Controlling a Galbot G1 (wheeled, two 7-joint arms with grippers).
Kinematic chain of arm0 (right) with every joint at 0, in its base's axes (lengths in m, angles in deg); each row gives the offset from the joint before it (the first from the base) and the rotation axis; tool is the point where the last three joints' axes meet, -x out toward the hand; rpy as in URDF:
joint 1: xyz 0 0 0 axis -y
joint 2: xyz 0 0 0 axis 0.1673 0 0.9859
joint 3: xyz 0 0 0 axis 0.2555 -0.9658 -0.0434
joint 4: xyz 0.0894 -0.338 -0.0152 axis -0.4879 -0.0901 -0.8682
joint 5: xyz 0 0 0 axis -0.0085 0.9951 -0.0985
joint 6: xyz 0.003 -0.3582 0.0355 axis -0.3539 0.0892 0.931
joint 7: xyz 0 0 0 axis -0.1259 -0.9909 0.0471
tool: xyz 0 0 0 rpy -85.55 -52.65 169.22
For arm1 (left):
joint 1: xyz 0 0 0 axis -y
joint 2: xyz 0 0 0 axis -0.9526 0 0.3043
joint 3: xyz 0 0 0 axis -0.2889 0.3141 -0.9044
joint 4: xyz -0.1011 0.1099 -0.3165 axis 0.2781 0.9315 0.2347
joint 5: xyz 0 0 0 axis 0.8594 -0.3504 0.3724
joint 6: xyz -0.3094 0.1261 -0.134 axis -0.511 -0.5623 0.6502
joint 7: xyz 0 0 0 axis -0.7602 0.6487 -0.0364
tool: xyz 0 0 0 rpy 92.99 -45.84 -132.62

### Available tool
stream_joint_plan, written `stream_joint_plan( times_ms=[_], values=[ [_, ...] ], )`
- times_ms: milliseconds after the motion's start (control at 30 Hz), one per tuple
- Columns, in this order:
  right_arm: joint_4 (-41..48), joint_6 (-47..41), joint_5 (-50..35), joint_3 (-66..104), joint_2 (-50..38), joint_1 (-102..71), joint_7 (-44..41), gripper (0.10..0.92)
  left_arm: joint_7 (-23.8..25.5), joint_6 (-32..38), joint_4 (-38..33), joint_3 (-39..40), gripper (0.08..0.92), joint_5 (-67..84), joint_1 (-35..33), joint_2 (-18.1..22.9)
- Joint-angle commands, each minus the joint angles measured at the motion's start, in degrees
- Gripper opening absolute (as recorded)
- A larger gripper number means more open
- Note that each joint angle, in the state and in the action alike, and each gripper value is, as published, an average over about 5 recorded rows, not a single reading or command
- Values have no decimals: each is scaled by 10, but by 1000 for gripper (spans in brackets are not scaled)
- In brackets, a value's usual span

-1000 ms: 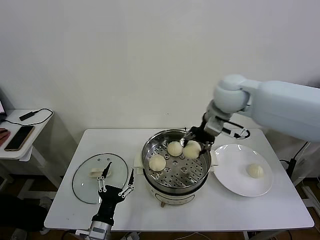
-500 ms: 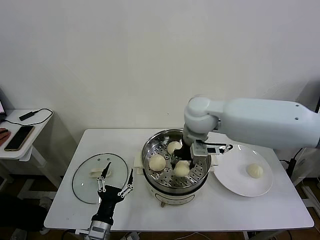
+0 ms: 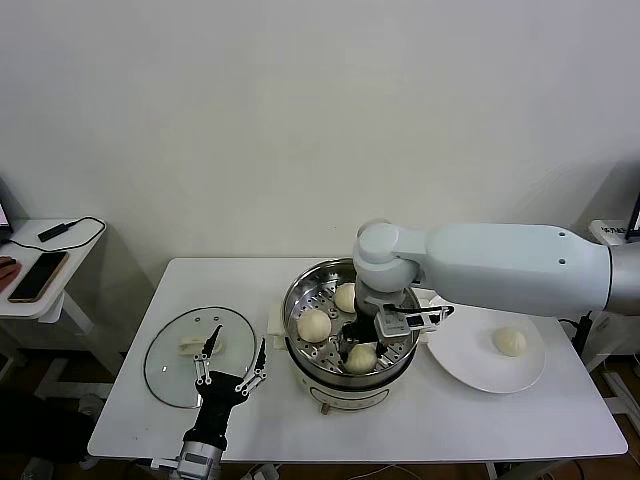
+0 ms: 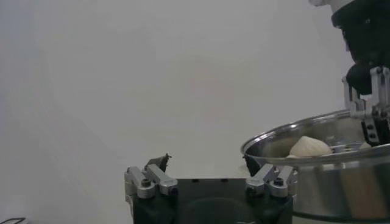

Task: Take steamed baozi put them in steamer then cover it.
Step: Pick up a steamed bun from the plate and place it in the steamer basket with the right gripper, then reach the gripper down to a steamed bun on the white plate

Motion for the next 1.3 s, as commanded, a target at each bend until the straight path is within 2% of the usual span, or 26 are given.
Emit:
stream_joint_plan(
  times_ms=[33, 267, 433, 567, 667, 767, 867, 1033, 1300],
  values=[
    [0, 7, 23, 3, 6, -13, 5, 788, 0, 1, 2, -1, 823, 1, 0, 0],
    [0, -1, 11, 38, -6, -2, -3, 822, 0, 1, 5, -1, 823, 1, 2, -1],
    [18, -43, -60, 100, -51, 27, -54, 823, 0, 0, 5, 1, 823, 1, 4, -1],
    [67, -134, -160, 121, -108, 51, -89, 823, 0, -2, 4, 4, 823, 0, 4, -1],
    [121, -236, -249, 114, -155, 65, -103, 823, 0, -2, 2, 6, 823, -1, 4, -1],
    [182, -308, -295, 103, -191, 68, -108, 823, 0, -2, 1, 6, 823, -2, 3, -3],
    [255, -336, -307, 94, -215, 55, -105, 823, 1, -3, -1, 7, 823, -2, 3, -4],
    [361, -326, -278, 86, -237, 6, -91, 823, 1, -3, -3, 8, 823, -2, 3, -6],
    [446, -303, -230, 129, -246, -120, -49, 823, 0, -4, -6, 7, 823, -2, 1, -7]
  ],
)
